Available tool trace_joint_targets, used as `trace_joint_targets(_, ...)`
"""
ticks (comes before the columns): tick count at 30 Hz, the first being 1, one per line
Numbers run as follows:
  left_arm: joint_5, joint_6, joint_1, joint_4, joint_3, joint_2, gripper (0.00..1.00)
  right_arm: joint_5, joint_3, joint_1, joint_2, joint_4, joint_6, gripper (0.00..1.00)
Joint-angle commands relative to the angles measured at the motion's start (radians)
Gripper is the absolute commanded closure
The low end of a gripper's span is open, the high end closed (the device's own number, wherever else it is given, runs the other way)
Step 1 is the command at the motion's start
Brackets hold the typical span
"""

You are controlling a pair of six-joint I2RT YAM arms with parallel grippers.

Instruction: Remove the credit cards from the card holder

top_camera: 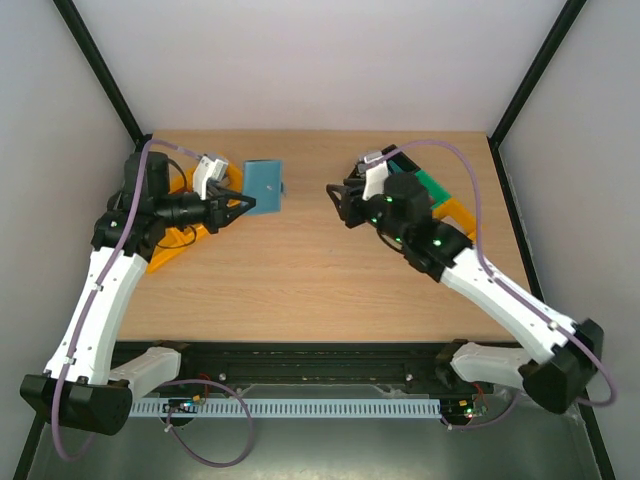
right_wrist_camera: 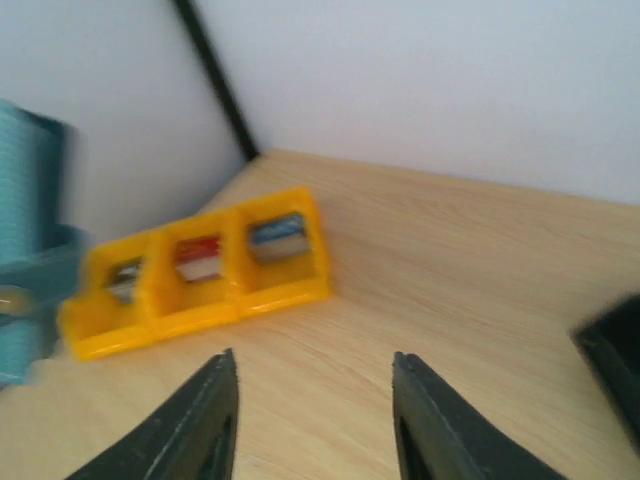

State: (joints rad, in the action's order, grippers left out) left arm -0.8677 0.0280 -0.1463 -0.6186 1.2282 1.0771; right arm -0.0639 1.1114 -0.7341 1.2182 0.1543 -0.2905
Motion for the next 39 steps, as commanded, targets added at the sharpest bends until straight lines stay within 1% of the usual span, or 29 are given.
trace_joint_targets(1, -0.117, -0.062, 0.004, -0.033, 0.022, -0.02, 0.98, -0.483, -0.035, 0.041, -0.106, -0.165, 0.099, 0.54)
trace_joint_targets(4, -0.221, -0.117, 0.004, -0.076, 0.031, -0.022, 0.98, -0.617, 0.014, 0.045, -0.083, -0.192, 0.085, 0.49)
trace_joint_targets(10, -0.339, -0.265, 0.004, -0.203, 0.082, -0.033, 0.98, -0.702, 0.109, 0.046, 0.005, -0.199, 0.071, 0.48)
trace_joint_targets(12, -0.383, -0.317, 0.004, -0.245, 0.094, -0.033, 0.98, -0.726, 0.128, 0.045, 0.027, -0.203, 0.066, 0.5)
trace_joint_targets(15, -0.414, -0.382, 0.004, -0.296, 0.106, -0.033, 0.98, -0.762, 0.137, 0.045, 0.046, -0.205, 0.073, 0.56)
trace_joint_targets(18, -0.403, -0.376, 0.004, -0.289, 0.107, -0.029, 0.98, -0.819, 0.129, 0.045, 0.049, -0.204, 0.085, 0.56)
trace_joint_targets(22, -0.393, -0.329, 0.004, -0.252, 0.101, -0.023, 0.98, -0.924, 0.113, 0.044, 0.053, -0.256, 0.061, 0.51)
trace_joint_targets(24, -0.387, -0.314, 0.004, -0.24, 0.101, -0.02, 0.98, -0.981, 0.114, 0.041, 0.065, -0.273, 0.044, 0.45)
trace_joint_targets(26, -0.382, -0.308, 0.004, -0.236, 0.099, -0.019, 0.98, -0.983, 0.121, 0.03, 0.075, -0.27, 0.042, 0.41)
trace_joint_targets(27, -0.383, -0.307, 0.004, -0.237, 0.099, -0.019, 0.98, -0.965, 0.126, 0.023, 0.08, -0.267, 0.042, 0.41)
trace_joint_targets(30, -0.391, -0.317, 0.004, -0.242, 0.094, -0.016, 0.98, -0.917, 0.149, -0.003, 0.097, -0.267, 0.039, 0.45)
trace_joint_targets(32, -0.387, -0.319, 0.004, -0.242, 0.092, -0.016, 0.98, -0.935, 0.153, -0.019, 0.104, -0.293, 0.032, 0.45)
trace_joint_targets(37, -0.386, -0.323, 0.004, -0.24, 0.075, -0.02, 0.98, -0.994, 0.154, -0.053, 0.117, -0.332, 0.026, 0.38)
trace_joint_targets(39, -0.386, -0.323, 0.004, -0.236, 0.072, -0.019, 0.98, -1.004, 0.163, -0.068, 0.13, -0.33, 0.023, 0.38)
